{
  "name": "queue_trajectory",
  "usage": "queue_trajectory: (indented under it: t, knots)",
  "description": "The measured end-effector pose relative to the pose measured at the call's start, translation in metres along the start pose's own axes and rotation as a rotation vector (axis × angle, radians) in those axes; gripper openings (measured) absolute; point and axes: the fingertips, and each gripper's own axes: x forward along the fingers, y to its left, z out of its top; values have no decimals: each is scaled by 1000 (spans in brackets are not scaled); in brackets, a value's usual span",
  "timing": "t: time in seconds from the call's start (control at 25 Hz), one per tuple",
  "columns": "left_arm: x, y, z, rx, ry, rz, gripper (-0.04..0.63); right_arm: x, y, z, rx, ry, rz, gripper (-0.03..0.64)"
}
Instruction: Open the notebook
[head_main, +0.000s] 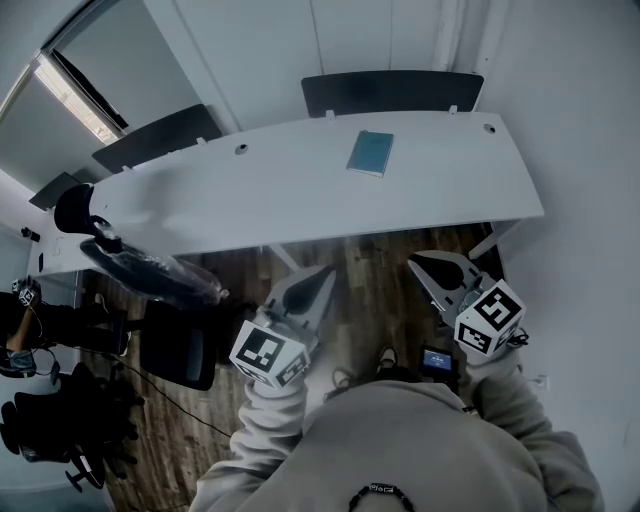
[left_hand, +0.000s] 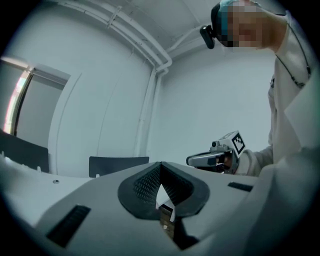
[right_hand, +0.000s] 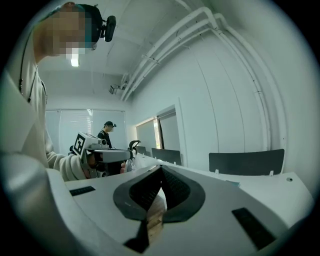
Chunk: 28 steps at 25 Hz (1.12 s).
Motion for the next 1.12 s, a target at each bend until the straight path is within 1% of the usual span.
queue_trajectory:
  t: [0.04,0.08,0.16,0.2,0.36,0.48,0.56,0.6,0.68,0.72,0.8,0.88,1.12]
  knots:
    - [3,-3,1,8,2,-6,-2,-2,-2,0,9,-5,0,20]
    - [5,-6,2,-1,-2,-15,-2,-5,-4,1,19,-14,-3,21]
    - [10,-11,4,-42,-15,-32,-2,-11,-11,0,30,-26,-10,20]
    - [13,-13,4,-47,-14,-36,-2,-15,-14,-1,30,-28,-13,20]
    - [31,-18,1,6,33,-32,-2,-30,-37,0,49,-44,-24,20]
    - [43,-14,11,1,26,-22,-2,-39,-55,-2,66,-53,-24,20]
    - [49,-11,12,5,23,3,-2,-44,-63,-5,70,-58,-16,20]
    - [54,-10,9,21,32,26,-2,-47,-68,-6,73,-64,-13,20]
    - [67,-10,-2,82,69,70,-2,-54,-79,-7,82,-78,-15,20]
    - [75,-13,-9,103,87,79,-2,-59,-85,-9,86,-80,-19,20]
    - [91,-19,-19,103,103,78,-2,-68,-99,-15,95,-78,-29,20]
    - [107,-21,-21,91,104,72,-2,-75,-114,-21,110,-83,-42,20]
    - [134,-21,-3,119,86,45,-2,-108,-151,-26,151,-116,-98,20]
